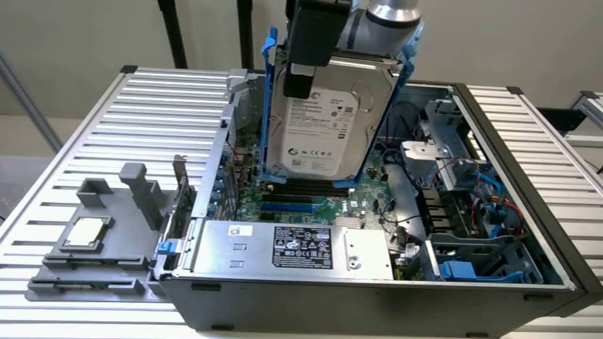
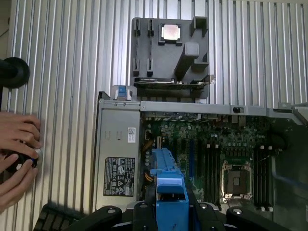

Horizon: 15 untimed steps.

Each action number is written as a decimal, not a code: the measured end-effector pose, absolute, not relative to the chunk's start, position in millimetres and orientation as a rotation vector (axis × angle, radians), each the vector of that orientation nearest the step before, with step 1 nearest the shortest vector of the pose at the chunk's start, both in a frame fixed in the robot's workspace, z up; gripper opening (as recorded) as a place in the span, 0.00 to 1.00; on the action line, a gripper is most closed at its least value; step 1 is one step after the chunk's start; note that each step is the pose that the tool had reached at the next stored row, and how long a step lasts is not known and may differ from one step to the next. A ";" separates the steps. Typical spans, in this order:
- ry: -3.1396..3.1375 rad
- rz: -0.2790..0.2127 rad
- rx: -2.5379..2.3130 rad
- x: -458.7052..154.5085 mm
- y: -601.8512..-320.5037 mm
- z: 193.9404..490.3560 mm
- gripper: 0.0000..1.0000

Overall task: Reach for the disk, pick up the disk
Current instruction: 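Pick up the disk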

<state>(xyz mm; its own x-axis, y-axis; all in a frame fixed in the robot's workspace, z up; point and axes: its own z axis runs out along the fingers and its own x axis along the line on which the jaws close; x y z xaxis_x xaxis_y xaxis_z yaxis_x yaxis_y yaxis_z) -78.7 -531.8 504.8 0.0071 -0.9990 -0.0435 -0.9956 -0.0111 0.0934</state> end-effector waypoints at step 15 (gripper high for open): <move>-2.180 -0.157 2.200 -19.1 -557.5 506.1 0.33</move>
<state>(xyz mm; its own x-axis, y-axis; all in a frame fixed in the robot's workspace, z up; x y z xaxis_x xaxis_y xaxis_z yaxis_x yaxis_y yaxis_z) -19.1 -557.5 506.1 0.0067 -0.9990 -0.0433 -0.9949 -0.0110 0.1000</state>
